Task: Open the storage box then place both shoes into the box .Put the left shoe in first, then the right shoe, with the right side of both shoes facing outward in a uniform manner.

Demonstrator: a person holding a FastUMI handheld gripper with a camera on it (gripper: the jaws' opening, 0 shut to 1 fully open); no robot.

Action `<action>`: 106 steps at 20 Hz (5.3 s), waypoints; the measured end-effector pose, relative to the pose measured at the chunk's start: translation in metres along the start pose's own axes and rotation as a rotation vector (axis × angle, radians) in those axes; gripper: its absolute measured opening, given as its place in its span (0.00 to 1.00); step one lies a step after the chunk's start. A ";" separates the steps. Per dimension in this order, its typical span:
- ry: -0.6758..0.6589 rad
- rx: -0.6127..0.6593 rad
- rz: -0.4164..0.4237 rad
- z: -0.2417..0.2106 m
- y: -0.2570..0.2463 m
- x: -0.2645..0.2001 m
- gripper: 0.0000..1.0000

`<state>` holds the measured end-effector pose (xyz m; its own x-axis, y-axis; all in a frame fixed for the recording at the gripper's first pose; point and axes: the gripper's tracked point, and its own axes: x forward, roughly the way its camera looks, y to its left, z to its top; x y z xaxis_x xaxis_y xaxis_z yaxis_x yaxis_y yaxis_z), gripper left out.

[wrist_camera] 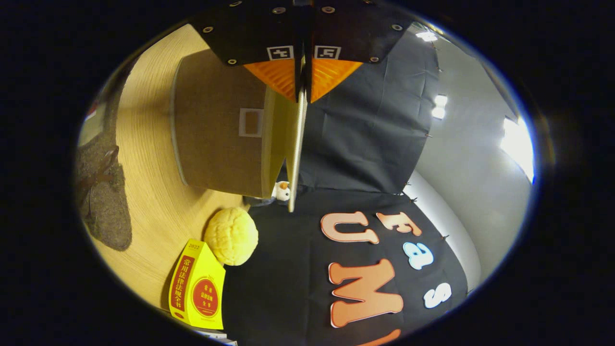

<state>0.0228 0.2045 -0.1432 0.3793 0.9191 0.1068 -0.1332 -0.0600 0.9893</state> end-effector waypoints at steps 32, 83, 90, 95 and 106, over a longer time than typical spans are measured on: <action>0.042 -0.543 -0.310 -0.087 0.141 0.212 0.76; -0.388 -0.796 -1.326 0.069 -0.160 -0.167 0.05; -0.450 -0.833 -1.316 0.080 -0.102 -0.154 0.01; -0.514 -0.867 -1.294 0.083 -0.036 -0.134 0.01; -0.572 -0.899 -1.125 0.051 0.068 0.002 0.01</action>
<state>0.0614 0.1821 -0.0702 0.9170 0.0490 -0.3958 0.0433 0.9743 0.2210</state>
